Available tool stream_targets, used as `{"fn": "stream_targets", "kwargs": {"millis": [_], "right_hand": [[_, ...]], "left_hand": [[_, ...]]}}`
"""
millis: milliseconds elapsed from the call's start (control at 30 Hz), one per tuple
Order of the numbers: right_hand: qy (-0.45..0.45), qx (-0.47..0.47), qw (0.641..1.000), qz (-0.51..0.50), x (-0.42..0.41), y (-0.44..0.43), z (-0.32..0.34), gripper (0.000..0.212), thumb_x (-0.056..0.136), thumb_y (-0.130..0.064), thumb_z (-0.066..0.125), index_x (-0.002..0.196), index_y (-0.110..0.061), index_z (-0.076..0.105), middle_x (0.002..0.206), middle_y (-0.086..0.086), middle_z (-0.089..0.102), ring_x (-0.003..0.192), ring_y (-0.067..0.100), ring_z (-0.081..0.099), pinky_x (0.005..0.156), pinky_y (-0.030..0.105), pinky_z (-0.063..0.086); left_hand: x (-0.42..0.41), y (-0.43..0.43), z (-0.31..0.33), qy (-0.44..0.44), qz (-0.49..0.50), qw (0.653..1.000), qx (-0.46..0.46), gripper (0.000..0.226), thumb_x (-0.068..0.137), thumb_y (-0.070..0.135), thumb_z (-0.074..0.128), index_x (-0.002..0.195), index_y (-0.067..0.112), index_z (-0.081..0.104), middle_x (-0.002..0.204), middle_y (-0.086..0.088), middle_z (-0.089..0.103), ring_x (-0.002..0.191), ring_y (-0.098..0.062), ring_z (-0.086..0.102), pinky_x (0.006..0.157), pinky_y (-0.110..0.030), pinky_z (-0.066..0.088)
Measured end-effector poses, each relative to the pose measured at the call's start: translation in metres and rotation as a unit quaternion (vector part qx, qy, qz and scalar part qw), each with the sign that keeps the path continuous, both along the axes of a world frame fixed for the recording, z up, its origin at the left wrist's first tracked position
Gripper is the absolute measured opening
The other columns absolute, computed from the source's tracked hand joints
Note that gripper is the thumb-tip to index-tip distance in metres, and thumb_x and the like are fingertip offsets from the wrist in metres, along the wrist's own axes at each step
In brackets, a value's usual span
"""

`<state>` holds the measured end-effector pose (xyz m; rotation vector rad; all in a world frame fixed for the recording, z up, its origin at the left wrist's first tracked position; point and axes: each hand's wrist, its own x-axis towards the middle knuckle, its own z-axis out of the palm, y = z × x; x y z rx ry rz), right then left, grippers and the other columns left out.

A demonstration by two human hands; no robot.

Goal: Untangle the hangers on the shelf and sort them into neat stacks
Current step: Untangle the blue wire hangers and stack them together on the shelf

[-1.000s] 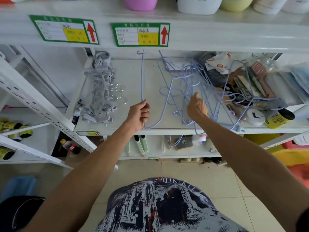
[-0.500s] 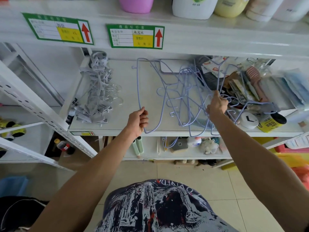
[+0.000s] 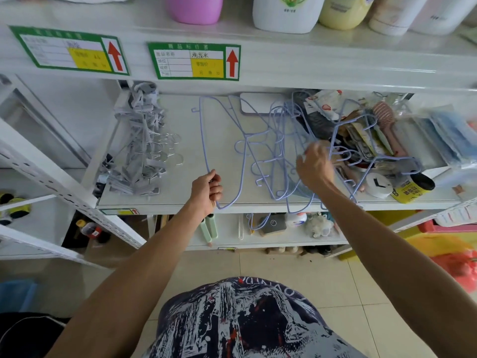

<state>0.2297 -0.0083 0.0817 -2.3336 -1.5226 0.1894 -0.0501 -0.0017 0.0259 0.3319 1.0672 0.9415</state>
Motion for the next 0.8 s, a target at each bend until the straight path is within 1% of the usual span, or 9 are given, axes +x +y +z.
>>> {"fn": "stream_targets", "kwargs": {"millis": [67,133,200,267,400,533,600,700,800], "right_hand": [[0.018,-0.079,0.991,0.108,-0.026,-0.002,-0.009,0.041,0.097,-0.049,0.047,0.101,-0.011,0.061,0.102,0.013,0.064,0.092,0.029,0.065,0.078,0.038,0.055],[-0.027,-0.161,0.976,0.143,-0.05,-0.008,-0.017,0.047,0.096,-0.058,0.041,0.099,-0.016,0.062,0.103,0.012,0.066,0.095,0.032,0.065,0.082,0.042,0.055],[-0.081,-0.19,0.965,0.164,-0.067,-0.011,-0.023,0.038,0.101,-0.041,0.037,0.111,-0.014,0.062,0.118,0.014,0.064,0.11,0.036,0.061,0.091,0.043,0.052],[-0.084,-0.195,0.964,0.159,-0.075,-0.007,-0.024,0.037,0.101,-0.031,0.036,0.117,-0.009,0.061,0.123,0.017,0.062,0.115,0.037,0.059,0.094,0.042,0.048],[0.074,-0.213,0.969,0.102,-0.075,0.004,-0.023,0.044,0.098,-0.041,0.037,0.105,-0.007,0.064,0.11,0.019,0.065,0.097,0.035,0.06,0.082,0.038,0.048],[0.204,-0.171,0.964,0.029,-0.07,0.008,-0.024,0.047,0.091,-0.044,0.046,0.1,-0.004,0.068,0.103,0.018,0.069,0.098,0.036,0.065,0.083,0.037,0.051],[0.218,-0.121,0.968,0.009,-0.067,0.009,-0.019,0.041,0.084,-0.042,0.049,0.082,-0.005,0.069,0.091,0.018,0.07,0.087,0.036,0.065,0.076,0.036,0.051],[0.215,-0.015,0.976,-0.009,-0.06,0.005,-0.008,0.042,0.085,-0.031,0.054,0.052,-0.006,0.05,0.056,0.012,0.05,0.06,0.03,0.051,0.061,0.033,0.04],[0.249,0.056,0.967,-0.013,-0.051,0.0,-0.005,0.047,0.084,-0.028,0.055,0.045,-0.01,0.036,0.048,0.006,0.032,0.048,0.023,0.033,0.05,0.032,0.031]], "left_hand": [[0.0,0.0,0.001,-0.009,0.002,1.0,-0.002,0.035,0.101,0.024,0.048,0.068,0.014,0.048,0.043,0.01,0.029,0.031,-0.003,0.024,0.028,-0.017,0.012],[-0.001,-0.001,0.002,-0.014,0.004,1.0,-0.001,0.035,0.101,0.025,0.049,0.068,0.014,0.049,0.043,0.01,0.03,0.03,-0.003,0.024,0.027,-0.017,0.013],[-0.003,-0.001,0.005,-0.014,0.005,1.0,0.001,0.035,0.101,0.025,0.048,0.067,0.013,0.049,0.043,0.01,0.03,0.03,-0.003,0.024,0.028,-0.016,0.013],[-0.008,-0.001,0.008,-0.013,0.013,1.0,0.003,0.036,0.101,0.025,0.049,0.067,0.013,0.049,0.044,0.01,0.03,0.031,-0.003,0.024,0.029,-0.016,0.012],[-0.015,0.0,0.009,-0.033,0.028,0.999,-0.002,0.035,0.101,0.025,0.049,0.067,0.014,0.049,0.044,0.01,0.031,0.031,-0.003,0.024,0.027,-0.017,0.013],[-0.015,-0.003,0.008,-0.048,0.039,0.998,-0.005,0.034,0.1,0.024,0.05,0.068,0.014,0.05,0.046,0.009,0.033,0.031,-0.003,0.024,0.027,-0.017,0.014],[-0.017,-0.004,0.007,-0.048,0.038,0.998,0.001,0.033,0.1,0.024,0.05,0.069,0.014,0.05,0.045,0.009,0.034,0.032,-0.003,0.024,0.028,-0.017,0.013],[-0.019,-0.004,0.007,-0.056,0.035,0.998,0.008,0.032,0.1,0.023,0.05,0.069,0.013,0.05,0.045,0.01,0.036,0.032,-0.003,0.024,0.028,-0.017,0.014],[-0.018,-0.005,0.01,-0.073,0.037,0.997,0.012,0.032,0.099,0.024,0.051,0.069,0.014,0.051,0.046,0.009,0.038,0.033,-0.003,0.024,0.029,-0.017,0.014]]}}
